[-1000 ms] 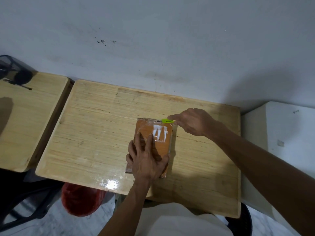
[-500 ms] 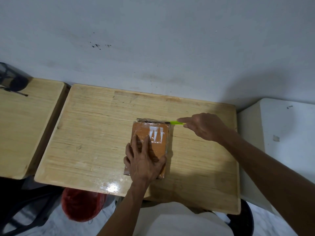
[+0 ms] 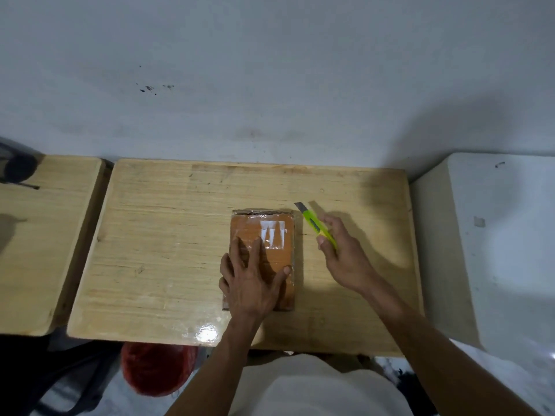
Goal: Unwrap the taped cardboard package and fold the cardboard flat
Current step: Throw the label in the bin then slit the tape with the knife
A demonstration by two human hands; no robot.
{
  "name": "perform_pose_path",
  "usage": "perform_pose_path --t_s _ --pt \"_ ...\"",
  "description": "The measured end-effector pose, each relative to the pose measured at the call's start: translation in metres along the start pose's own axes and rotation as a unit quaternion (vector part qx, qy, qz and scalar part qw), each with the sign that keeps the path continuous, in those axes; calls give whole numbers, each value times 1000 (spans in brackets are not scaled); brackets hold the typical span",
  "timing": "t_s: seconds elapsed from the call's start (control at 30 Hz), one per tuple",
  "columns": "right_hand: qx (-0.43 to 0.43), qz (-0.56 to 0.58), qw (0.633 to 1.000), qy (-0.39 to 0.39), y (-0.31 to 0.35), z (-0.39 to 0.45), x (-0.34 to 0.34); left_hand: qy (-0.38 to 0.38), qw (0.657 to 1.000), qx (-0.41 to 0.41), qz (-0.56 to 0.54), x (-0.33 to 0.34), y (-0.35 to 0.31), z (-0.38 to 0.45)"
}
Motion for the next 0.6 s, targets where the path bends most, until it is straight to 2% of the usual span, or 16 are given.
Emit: perform_pose_path --t_s 0.13,0.3,0.43,0.6 --pt "39 75 995 -56 -4 -28 21 16 1000 16 8 -3 0 4" --pt "77 164 972 -152 -11 -67 41 32 998 58 6 -9 1 11" --pt "135 156 955 -211 -13 -95 62 35 990 136 31 -25 -2 35" --pt "224 210 921 -240 -16 -119 108 113 955 243 130 -30 -16 81"
Point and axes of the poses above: each hand's wrist, its own z-axis towards the middle knuckle, its own x-axis out of the palm, y = z × x, the point moved 10 cm from there along z, towards the middle knuckle, and after that the axes turned 8 degrees about x, right-handed, at the moved point
